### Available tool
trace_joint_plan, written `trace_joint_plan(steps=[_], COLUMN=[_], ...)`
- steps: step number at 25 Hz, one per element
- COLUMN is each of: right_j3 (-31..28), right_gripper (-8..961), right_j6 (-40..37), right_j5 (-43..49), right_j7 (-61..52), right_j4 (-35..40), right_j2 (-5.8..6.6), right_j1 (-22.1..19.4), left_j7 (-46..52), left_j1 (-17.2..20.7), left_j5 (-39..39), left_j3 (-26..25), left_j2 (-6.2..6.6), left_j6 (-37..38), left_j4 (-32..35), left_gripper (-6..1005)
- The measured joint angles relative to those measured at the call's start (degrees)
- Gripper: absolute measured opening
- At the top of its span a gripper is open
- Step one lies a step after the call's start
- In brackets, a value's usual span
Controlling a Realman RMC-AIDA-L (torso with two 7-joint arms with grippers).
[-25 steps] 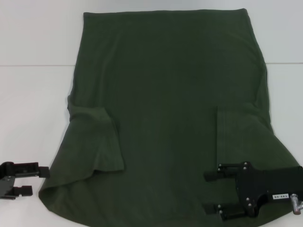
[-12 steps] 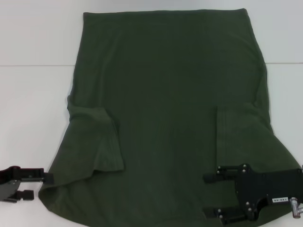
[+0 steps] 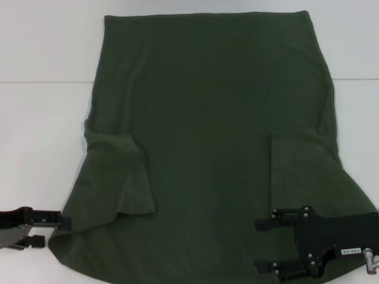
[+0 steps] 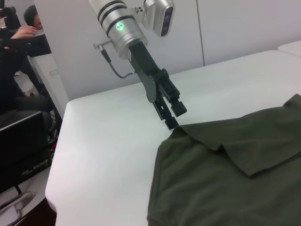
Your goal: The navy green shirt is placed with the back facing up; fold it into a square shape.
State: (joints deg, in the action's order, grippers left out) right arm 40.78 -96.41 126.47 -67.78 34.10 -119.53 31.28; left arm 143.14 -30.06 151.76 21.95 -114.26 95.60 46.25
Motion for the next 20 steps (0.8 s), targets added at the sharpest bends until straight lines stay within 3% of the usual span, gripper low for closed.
trace_joint_plan(steps=[16,20], right_j3=[-0.01,-0.01], right_gripper=[830,829], right_j6=[-0.3,-0.41], right_j5=[0.0,0.01], right_j7=[-0.21,-0.23], right_j4=[0.27,0.27], right_j2=[0.0,0.0], right_j1=[-0.1,-0.2], left_j7=[0.18,0.33], left_j1=[-1.79,-2.73], left_j5=[-0.42,-0.33], left_j3=[0.13,2.09], left_j2=[-0.87,-1.35], left_j6=[0.42,0.22], left_j4=[-3.05,-3.73], left_gripper=[892,892])
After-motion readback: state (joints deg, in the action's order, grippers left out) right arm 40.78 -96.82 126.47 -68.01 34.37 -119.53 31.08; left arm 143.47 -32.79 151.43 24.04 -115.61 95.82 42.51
